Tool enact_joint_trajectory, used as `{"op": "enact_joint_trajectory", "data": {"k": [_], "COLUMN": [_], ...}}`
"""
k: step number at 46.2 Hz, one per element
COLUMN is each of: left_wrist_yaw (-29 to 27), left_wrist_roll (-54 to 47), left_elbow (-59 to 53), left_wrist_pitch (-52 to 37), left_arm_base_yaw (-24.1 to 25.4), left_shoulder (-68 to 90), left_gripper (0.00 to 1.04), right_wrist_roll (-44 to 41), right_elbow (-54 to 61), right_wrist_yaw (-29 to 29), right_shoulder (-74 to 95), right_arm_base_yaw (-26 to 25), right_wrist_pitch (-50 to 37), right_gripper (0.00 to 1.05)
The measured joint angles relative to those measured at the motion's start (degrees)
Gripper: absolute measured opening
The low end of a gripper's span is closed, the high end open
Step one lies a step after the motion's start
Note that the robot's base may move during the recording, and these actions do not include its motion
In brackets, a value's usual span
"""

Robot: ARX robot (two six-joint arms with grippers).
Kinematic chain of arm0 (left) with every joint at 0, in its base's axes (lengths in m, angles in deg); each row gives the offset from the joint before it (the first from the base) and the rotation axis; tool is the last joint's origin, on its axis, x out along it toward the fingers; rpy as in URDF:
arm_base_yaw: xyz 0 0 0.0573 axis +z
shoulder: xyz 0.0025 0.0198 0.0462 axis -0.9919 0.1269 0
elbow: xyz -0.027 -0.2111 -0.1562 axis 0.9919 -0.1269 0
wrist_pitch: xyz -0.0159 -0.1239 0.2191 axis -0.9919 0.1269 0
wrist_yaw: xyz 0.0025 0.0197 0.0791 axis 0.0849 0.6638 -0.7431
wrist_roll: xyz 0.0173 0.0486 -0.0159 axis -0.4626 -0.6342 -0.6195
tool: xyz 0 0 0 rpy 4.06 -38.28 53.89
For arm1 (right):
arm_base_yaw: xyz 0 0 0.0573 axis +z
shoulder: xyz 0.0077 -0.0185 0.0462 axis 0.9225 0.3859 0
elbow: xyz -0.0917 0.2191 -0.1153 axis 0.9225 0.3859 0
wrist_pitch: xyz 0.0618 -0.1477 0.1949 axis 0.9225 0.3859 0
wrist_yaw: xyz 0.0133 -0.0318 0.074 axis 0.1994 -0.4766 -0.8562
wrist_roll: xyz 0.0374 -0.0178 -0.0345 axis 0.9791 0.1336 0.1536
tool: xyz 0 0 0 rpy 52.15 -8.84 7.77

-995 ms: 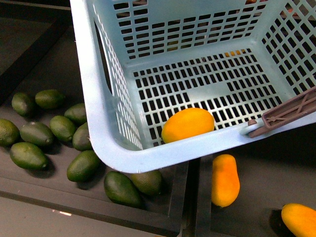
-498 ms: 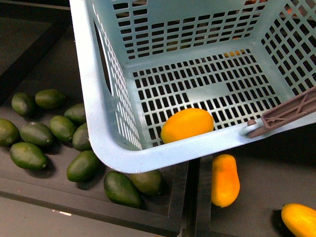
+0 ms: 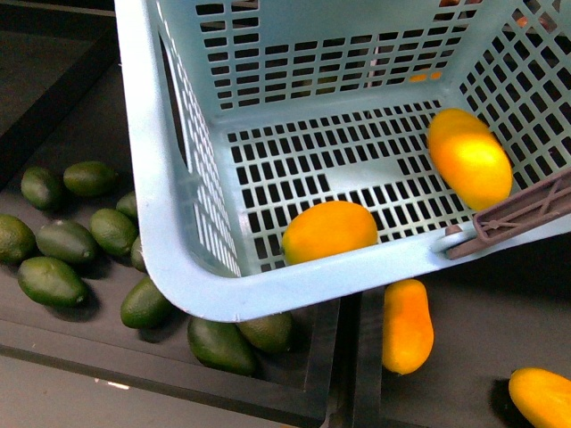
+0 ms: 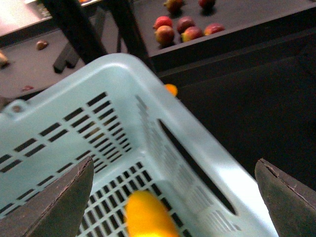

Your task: Pick lemon and mango into basket

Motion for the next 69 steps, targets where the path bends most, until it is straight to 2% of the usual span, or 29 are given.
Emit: {"op": "enact_joint_trajectory", "data": {"k": [5, 12, 15, 19, 20, 25, 32, 36, 69], "left_wrist_yaw": [-0.4, -0.4, -0.1, 0.2, 0.2, 0.0, 0.0, 0.1, 0.0], "left_wrist_roll": [-0.3, -0.3, -0.3, -0.2, -0.2, -0.1, -0.2, -0.2, -0.2], "left_elbow": [0.0, 0.0, 0.0, 0.0, 0.0, 0.0, 0.0, 0.0, 0.0], "left_wrist_pitch": [0.0, 0.0, 0.0, 0.0, 0.0, 0.0, 0.0, 0.0, 0.0], "left_arm_base_yaw": [0.1, 0.2, 0.2, 0.0, 0.0, 0.1, 0.1, 0.1, 0.1], "left_shoulder": [0.0, 0.0, 0.0, 0.0, 0.0, 0.0, 0.0, 0.0, 0.0], "left_gripper": [0.06, 0.06, 0.06, 0.06, 0.06, 0.06, 0.06, 0.06, 0.06], "right_wrist_roll": [0.5, 1.1, -2.4, -12.4, -14.2, -20.2, -22.0, -22.6, -22.8], "right_elbow": [1.6, 1.9, 4.0, 11.4, 12.8, 18.8, 24.8, 27.4, 36.6], "right_wrist_yaw": [3.6, 4.0, -2.3, -14.2, -15.6, -17.9, -19.2, -23.0, -23.3], "right_shoulder": [-5.5, -7.6, -7.6, -8.8, -9.4, -14.1, -19.1, -22.4, -41.8], "right_arm_base_yaw": [-1.7, -2.1, -3.2, -5.0, -5.3, -6.6, -8.1, -11.1, -12.2], "right_wrist_pitch": [4.4, 4.9, -1.1, -15.7, -17.8, -21.7, -21.9, -21.5, -11.6], "right_gripper": [0.96, 0.96, 0.91, 0.75, 0.72, 0.49, 0.19, 0.02, 0.02]}}
